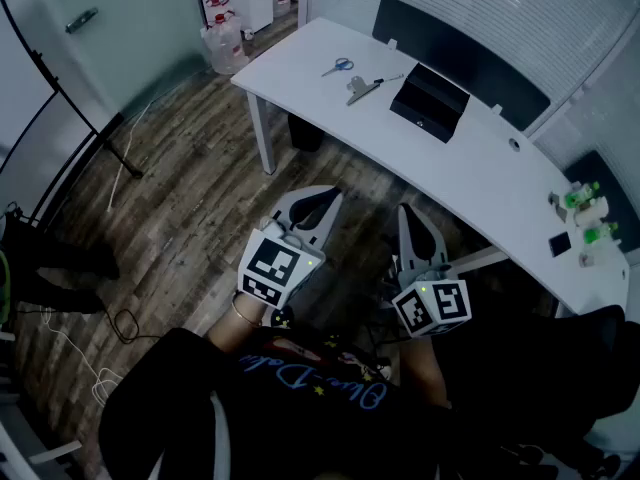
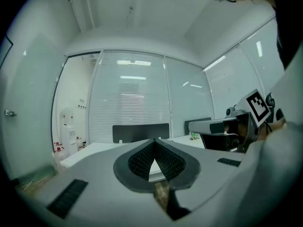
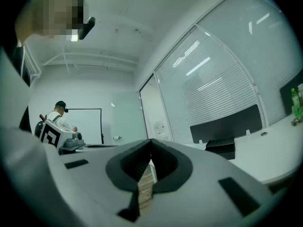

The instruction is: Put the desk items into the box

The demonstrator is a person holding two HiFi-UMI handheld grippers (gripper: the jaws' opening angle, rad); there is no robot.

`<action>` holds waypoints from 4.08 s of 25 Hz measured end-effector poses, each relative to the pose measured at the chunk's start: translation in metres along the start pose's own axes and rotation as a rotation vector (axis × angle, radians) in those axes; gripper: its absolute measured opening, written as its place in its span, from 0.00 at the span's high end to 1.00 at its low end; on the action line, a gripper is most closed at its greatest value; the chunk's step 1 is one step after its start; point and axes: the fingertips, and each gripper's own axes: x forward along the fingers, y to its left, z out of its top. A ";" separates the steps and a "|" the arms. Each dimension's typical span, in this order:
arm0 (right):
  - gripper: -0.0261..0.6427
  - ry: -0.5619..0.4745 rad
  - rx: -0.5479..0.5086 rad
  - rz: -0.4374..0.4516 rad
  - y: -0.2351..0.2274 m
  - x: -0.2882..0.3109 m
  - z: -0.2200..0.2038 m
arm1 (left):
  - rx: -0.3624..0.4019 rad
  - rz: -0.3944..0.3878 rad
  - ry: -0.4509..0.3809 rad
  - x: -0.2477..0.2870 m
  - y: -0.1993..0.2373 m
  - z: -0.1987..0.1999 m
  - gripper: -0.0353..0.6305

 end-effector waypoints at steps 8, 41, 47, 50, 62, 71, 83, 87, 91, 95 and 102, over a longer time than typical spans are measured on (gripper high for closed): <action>0.95 -0.013 0.027 -0.004 -0.006 -0.014 0.003 | 0.014 -0.007 -0.008 0.000 -0.015 0.005 0.93; 0.95 -0.010 0.090 0.035 -0.056 -0.071 -0.001 | 0.032 0.036 0.056 0.018 -0.078 -0.009 0.93; 0.94 -0.014 0.080 -0.011 -0.072 -0.066 0.003 | 0.036 -0.004 0.041 0.036 -0.074 -0.004 0.93; 0.95 -0.021 0.072 -0.022 -0.074 -0.058 0.007 | 0.031 -0.019 0.025 0.045 -0.067 0.000 0.93; 0.94 -0.007 0.049 -0.070 -0.088 -0.020 0.003 | 0.018 -0.079 0.015 0.080 -0.036 -0.004 0.93; 0.94 0.018 0.039 -0.082 -0.095 0.016 -0.002 | 0.001 -0.082 0.021 0.102 -0.003 -0.009 0.93; 0.94 0.021 0.030 -0.092 -0.112 0.068 -0.005 | -0.001 -0.088 0.013 0.135 0.043 -0.007 0.93; 0.94 0.023 0.022 -0.111 -0.122 0.083 -0.005 | 0.002 -0.103 0.006 0.150 0.053 -0.004 0.92; 0.94 0.032 0.021 -0.121 -0.130 0.096 -0.006 | -0.004 -0.111 0.010 0.164 0.063 -0.006 0.92; 0.94 0.037 0.023 -0.132 -0.140 0.110 -0.008 | -0.009 -0.115 0.018 0.177 0.074 -0.009 0.90; 0.94 0.048 0.034 -0.154 -0.149 0.139 -0.014 | -0.035 -0.162 0.045 0.198 0.087 -0.021 0.90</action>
